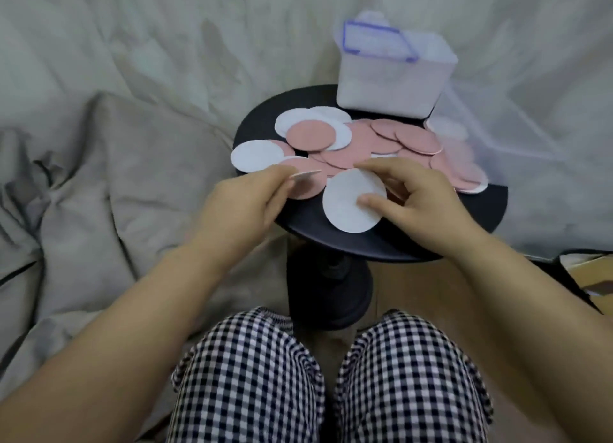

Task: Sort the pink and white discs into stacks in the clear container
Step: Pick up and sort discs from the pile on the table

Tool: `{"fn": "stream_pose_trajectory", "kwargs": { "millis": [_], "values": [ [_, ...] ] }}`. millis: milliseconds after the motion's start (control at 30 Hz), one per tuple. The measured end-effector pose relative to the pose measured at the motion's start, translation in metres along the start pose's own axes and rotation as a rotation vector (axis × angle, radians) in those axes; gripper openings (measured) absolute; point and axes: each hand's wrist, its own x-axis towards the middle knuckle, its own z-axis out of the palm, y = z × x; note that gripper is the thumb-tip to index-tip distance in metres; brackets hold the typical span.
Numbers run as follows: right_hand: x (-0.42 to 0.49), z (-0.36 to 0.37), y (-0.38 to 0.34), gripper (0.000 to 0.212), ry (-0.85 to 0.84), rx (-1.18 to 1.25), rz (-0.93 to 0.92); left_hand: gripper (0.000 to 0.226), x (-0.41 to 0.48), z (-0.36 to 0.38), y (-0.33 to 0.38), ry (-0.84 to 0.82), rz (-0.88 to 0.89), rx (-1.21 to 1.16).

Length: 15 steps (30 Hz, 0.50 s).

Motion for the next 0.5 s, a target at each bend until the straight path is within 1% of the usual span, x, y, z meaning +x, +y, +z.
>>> {"fn": "stream_pose_trajectory", "kwargs": {
  "millis": [100, 167, 233, 300, 400, 500],
  "values": [
    [0.0, -0.002, -0.007, 0.026, 0.016, 0.132, 0.114, 0.035, 0.0, -0.003, 0.004, 0.001, -0.107, -0.102],
    [0.003, -0.003, -0.01, 0.018, 0.03, 0.225, 0.179, 0.025, 0.002, -0.006, 0.009, 0.055, -0.169, -0.164],
    [0.008, -0.006, -0.012, 0.013, 0.05, 0.214, 0.193, 0.019, 0.007, -0.012, 0.017, 0.124, -0.255, -0.271],
    [0.014, -0.009, -0.014, 0.009, 0.073, 0.191, 0.211, 0.019, 0.013, -0.014, 0.023, 0.152, -0.374, -0.391],
    [0.02, -0.009, -0.015, 0.011, 0.096, 0.286, 0.269, 0.019, 0.022, -0.01, 0.029, 0.144, -0.502, -0.532],
    [0.023, -0.007, -0.015, 0.013, 0.109, 0.377, 0.275, 0.017, 0.029, -0.003, 0.039, 0.085, -0.591, -0.717]
  ]
}}
